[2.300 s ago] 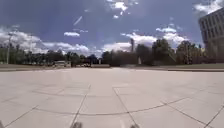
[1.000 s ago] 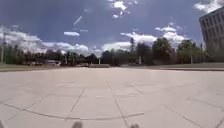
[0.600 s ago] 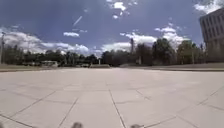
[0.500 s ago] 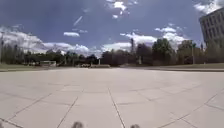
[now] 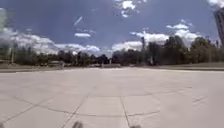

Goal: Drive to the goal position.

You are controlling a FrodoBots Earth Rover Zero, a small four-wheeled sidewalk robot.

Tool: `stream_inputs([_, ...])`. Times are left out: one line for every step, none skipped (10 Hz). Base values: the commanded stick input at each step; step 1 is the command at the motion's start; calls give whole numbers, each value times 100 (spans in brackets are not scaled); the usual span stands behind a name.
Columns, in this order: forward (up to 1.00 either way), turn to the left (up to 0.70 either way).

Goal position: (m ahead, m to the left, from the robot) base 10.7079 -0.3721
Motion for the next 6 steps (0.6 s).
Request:
stream_inputs([70,0])
stream_inputs([70,0])
stream_inputs([70,0])
stream_inputs([70,0])
stream_inputs([70,0])
stream_inputs([70,0])
